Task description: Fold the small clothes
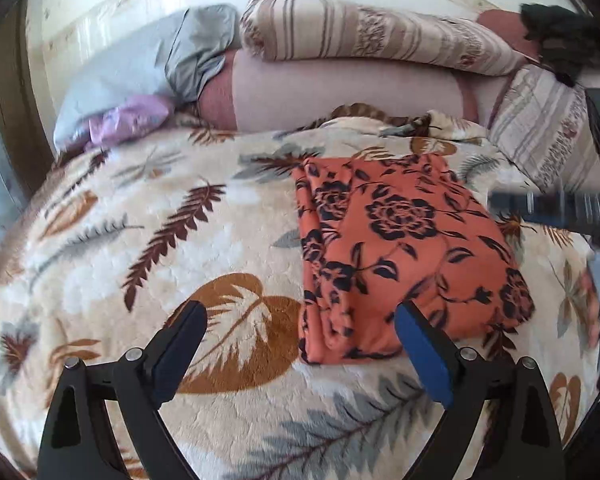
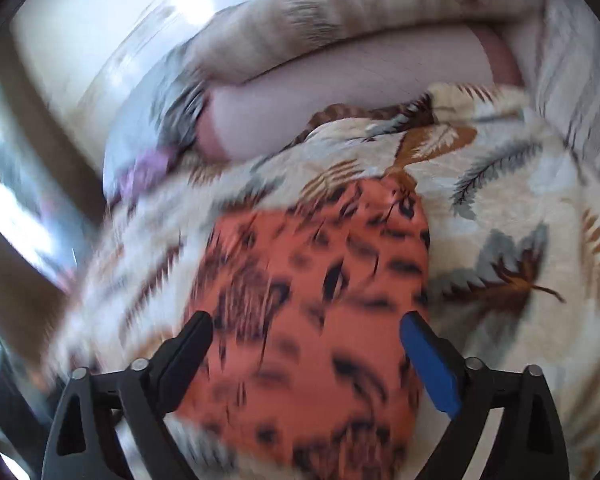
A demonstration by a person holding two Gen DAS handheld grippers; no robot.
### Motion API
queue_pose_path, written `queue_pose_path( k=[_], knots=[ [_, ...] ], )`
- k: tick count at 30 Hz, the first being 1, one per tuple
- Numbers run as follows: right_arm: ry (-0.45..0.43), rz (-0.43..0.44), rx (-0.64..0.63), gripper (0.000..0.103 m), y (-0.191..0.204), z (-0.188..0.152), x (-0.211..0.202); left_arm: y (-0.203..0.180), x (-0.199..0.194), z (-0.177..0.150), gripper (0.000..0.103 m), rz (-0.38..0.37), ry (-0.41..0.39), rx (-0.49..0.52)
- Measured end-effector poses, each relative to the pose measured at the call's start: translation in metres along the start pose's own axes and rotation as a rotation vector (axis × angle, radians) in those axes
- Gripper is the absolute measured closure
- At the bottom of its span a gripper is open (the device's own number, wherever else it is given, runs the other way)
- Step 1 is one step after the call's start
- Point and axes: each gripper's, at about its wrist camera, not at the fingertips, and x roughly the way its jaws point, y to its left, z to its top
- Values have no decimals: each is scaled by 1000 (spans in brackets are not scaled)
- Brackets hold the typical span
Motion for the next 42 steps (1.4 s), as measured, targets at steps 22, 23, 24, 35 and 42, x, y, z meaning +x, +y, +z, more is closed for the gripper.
queue_pose_path(
  k=[22, 23, 24, 35, 42],
  knots=[
    [38, -384, -64, 0, 52, -161, -171, -20, -147, -38, 5, 9, -12, -96],
    [10, -403, -65, 0, 57, -152, -178, -19, -150, -37, 5, 7, -14, -108],
    [-6, -415, -71, 0, 67, -139, -177, -19, -152, -37, 5, 10, -17, -114],
    [-3, -401, -149, 0, 84, -127, -170, -13, -156, -27, 5, -20, -16, -165],
    [-42, -434, -159, 0, 78, -108, -176, -25, -153, -15, 5, -26, -18, -125]
  ],
)
